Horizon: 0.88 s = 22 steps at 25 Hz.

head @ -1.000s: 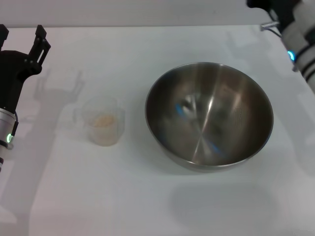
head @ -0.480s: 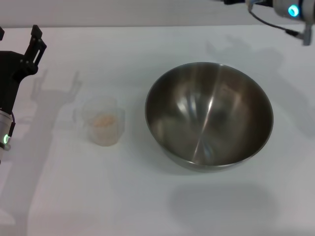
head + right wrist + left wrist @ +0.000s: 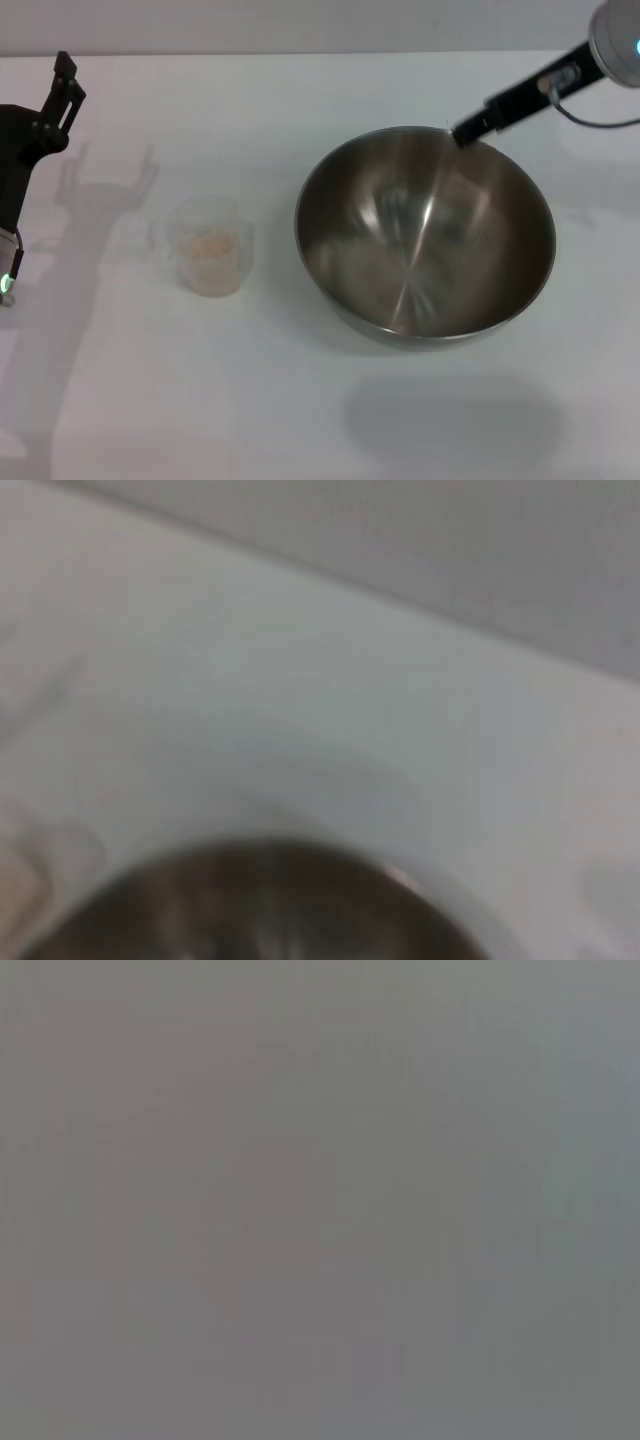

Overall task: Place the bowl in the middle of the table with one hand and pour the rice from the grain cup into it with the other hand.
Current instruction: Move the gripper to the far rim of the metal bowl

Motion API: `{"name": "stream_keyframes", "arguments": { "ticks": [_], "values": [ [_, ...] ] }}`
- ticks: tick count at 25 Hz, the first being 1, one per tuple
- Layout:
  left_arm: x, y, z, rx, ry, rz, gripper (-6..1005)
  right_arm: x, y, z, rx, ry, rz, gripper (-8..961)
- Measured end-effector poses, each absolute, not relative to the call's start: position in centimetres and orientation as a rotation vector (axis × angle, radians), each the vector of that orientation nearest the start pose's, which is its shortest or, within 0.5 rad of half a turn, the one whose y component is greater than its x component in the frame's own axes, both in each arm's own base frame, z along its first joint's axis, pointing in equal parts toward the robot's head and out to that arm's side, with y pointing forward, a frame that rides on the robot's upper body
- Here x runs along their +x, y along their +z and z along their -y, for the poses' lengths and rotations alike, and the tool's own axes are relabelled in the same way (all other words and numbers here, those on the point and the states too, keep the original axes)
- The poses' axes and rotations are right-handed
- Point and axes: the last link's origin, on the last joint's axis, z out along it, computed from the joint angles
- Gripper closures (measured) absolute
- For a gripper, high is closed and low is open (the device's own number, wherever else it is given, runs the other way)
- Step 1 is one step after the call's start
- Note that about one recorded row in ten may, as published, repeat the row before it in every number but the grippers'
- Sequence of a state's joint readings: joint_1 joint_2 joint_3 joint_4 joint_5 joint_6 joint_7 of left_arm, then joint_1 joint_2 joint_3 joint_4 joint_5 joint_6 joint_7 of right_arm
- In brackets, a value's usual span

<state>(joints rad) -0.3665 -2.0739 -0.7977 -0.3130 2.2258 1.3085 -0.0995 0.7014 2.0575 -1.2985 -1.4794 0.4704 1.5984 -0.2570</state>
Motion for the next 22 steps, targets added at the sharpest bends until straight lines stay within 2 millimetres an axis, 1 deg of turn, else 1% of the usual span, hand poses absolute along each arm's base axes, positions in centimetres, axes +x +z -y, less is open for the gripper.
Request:
{"name": "stream_keyframes", "arguments": {
  "ticks": [2,3,6,7,11,12,13,15,19,22],
  "values": [
    [-29.9,-1.1,-31.7,-1.511,-0.886,0.465,191,14.4,4.2,-38.1,-2.323,-0.4,-1.09,254],
    [-29.9,-1.1,-31.7,-1.511,-0.886,0.465,191,14.4,4.2,-38.1,-2.323,-0.4,-1.09,255],
    [-29.9,-1.1,-31.8,-1.512,-0.885,0.466,193,15.3,3.9,-38.1,-2.315,-0.465,-1.089,255],
    [-29.9,-1.1,-31.8,-1.513,-0.884,0.466,194,15.9,3.7,-38.1,-2.312,-0.496,-1.099,256],
    [-29.8,-1.1,-31.9,-1.515,-0.887,0.464,197,16.7,3.3,-38.2,-2.319,-0.519,-1.11,256],
    [-29.7,-1.1,-32.0,-1.516,-0.888,0.464,197,17.2,2.9,-38.3,-2.327,-0.53,-1.118,257],
    [-29.7,-1.1,-32.0,-1.516,-0.888,0.464,198,17.2,2.9,-38.3,-2.327,-0.53,-1.118,257],
    [-29.6,-1.2,-32.0,-1.517,-0.89,0.464,199,18.0,2.0,-38.5,-2.344,-0.541,-1.124,257],
    [-29.5,-1.2,-32.1,-1.518,-0.892,0.462,202,18.5,1.2,-38.6,-2.363,-0.538,-1.128,258],
    [-29.5,-1.2,-32.2,-1.519,-0.893,0.461,204,18.5,0.9,-38.6,-2.396,-0.503,-1.131,324]
  ]
}}
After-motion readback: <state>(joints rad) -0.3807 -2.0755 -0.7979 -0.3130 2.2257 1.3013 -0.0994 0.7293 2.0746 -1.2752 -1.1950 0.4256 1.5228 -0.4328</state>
